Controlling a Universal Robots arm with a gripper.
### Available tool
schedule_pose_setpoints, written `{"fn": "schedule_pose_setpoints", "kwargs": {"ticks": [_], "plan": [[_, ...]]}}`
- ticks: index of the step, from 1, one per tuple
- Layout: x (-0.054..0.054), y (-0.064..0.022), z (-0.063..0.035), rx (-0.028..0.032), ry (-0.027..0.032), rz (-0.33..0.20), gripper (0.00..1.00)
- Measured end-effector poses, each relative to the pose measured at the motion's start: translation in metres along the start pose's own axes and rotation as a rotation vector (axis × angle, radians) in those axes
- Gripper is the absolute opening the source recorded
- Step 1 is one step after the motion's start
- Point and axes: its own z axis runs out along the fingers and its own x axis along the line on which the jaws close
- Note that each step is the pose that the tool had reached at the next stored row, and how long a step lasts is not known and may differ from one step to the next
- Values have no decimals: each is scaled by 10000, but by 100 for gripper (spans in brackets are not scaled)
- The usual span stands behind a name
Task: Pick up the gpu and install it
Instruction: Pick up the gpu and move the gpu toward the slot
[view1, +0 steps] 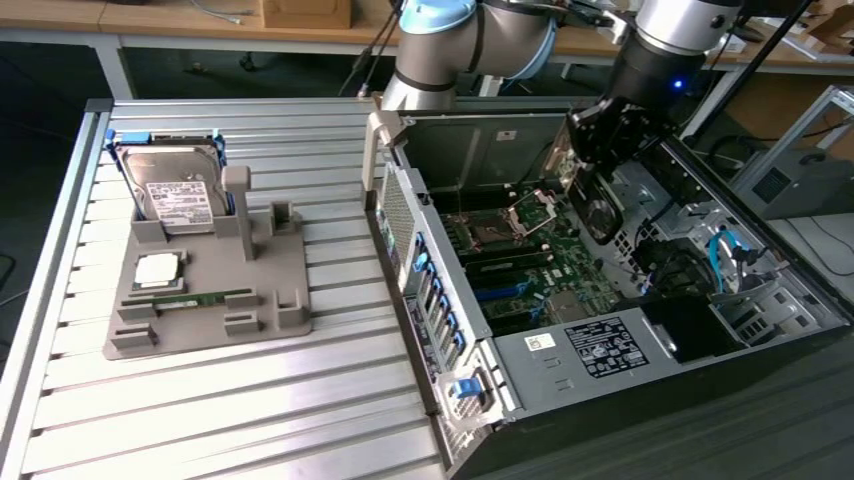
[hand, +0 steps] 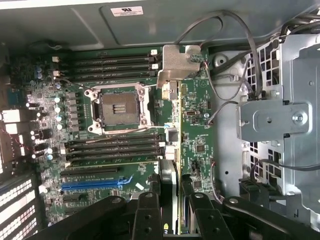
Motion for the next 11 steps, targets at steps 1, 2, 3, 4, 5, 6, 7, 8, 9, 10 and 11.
{"fn": "schedule_pose_setpoints", "kwargs": {"ticks": [1,2,3,4,5,6,7,8,9,10,11], "plan": [[2,0,4,1,-1,-2,27],[5,0,10,0,0,-4,27],[6,0,14,0,0,-6,27],[6,0,19,-1,0,-7,27],[7,0,24,-1,0,-7,27],[8,0,29,-1,0,-7,27],[8,0,34,0,0,-8,27],[8,0,40,0,0,-9,27],[9,0,45,-1,0,-9,27],[10,0,51,0,-1,-11,27],[11,0,58,0,0,-11,27]]}}
